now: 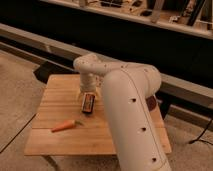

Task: Place the eraser on the white sponge

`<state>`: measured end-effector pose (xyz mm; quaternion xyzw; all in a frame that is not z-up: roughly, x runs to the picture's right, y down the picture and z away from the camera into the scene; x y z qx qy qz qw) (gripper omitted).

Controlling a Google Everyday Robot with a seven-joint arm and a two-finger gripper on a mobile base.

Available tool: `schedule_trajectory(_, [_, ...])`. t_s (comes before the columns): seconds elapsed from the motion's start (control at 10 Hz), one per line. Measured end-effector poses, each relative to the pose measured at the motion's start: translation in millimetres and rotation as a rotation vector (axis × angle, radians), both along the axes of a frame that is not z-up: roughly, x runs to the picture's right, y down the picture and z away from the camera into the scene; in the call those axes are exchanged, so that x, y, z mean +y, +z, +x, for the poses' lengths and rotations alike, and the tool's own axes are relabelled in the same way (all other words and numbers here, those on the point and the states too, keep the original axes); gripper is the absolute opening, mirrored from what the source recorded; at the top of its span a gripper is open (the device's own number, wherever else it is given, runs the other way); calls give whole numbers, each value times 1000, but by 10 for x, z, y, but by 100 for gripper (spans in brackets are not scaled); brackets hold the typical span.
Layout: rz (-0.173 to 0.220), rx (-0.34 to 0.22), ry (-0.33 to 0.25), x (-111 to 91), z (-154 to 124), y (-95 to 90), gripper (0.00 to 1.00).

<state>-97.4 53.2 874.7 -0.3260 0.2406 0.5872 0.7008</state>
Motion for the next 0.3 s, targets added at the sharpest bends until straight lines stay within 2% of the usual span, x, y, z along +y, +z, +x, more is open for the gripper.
schedule_trajectory(0.1, [2,-4,-12,-70,12,-95,80])
schedule_trajectory(0.3, [2,-6,-14,-65,2,-97,80])
